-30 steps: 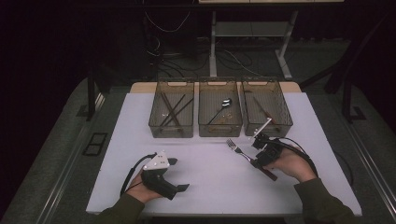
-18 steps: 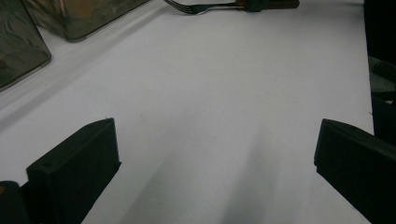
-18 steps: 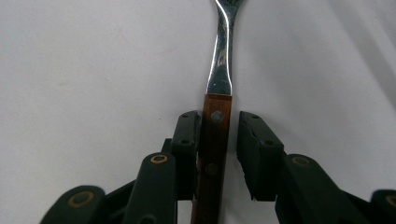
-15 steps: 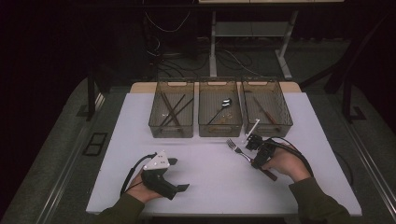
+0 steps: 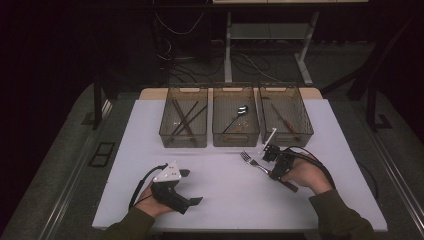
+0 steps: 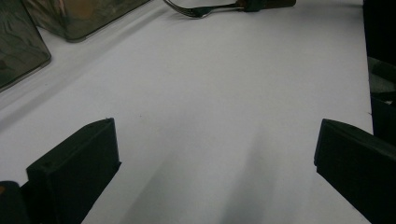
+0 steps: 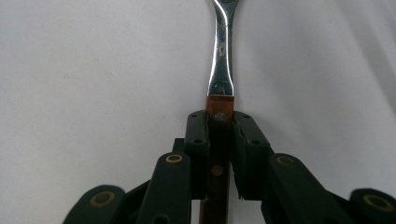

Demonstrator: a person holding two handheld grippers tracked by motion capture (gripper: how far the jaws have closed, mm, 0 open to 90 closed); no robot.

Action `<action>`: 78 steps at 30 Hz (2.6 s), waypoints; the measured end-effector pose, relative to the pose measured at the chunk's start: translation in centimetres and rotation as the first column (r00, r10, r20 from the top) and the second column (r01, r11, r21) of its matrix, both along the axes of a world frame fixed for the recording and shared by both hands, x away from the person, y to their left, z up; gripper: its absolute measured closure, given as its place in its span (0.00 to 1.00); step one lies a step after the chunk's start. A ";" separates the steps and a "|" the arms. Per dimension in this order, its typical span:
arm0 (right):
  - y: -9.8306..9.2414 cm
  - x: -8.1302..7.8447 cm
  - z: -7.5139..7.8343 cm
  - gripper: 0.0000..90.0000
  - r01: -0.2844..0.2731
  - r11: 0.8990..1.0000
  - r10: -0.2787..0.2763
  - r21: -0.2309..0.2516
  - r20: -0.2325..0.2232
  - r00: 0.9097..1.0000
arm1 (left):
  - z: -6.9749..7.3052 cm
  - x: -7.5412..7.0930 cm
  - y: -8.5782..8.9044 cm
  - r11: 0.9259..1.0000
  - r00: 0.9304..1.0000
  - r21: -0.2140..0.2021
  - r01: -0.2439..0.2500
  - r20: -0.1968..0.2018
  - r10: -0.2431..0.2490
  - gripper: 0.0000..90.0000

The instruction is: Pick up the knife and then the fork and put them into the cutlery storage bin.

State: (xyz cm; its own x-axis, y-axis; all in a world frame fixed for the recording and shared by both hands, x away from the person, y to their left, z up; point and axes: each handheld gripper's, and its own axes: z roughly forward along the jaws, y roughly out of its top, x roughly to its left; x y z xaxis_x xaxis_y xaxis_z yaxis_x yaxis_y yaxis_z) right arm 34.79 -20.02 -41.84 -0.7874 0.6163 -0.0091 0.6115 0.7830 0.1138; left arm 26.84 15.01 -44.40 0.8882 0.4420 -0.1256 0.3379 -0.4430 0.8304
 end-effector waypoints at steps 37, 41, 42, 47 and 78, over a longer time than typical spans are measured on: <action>-7.9 -0.5 4.2 0.86 0.071 0.891 -0.201 0.449 0.248 0.948 | 0.0 0.0 0.0 1.000 1.000 -0.007 0.002 0.002 -0.002 0.00; -8.4 -0.4 4.5 0.86 0.072 0.875 -0.227 0.478 0.275 0.934 | 0.0 0.1 0.1 1.000 1.000 -0.002 0.005 0.004 -0.005 0.00; -8.5 -0.4 4.6 0.86 0.079 0.870 -0.240 0.487 0.279 0.930 | 0.0 0.1 0.1 1.000 1.000 -0.005 0.001 0.002 -0.001 0.00; -9.2 -0.3 4.9 0.86 0.081 0.855 -0.275 0.512 0.317 0.908 | 0.0 0.3 0.3 1.000 1.000 -0.015 -0.008 0.001 0.008 0.00; -11.8 5.3 9.4 0.86 0.169 0.747 -0.520 0.643 0.407 0.751 | -0.1 0.2 0.1 1.000 1.000 -0.005 0.000 0.002 0.000 0.00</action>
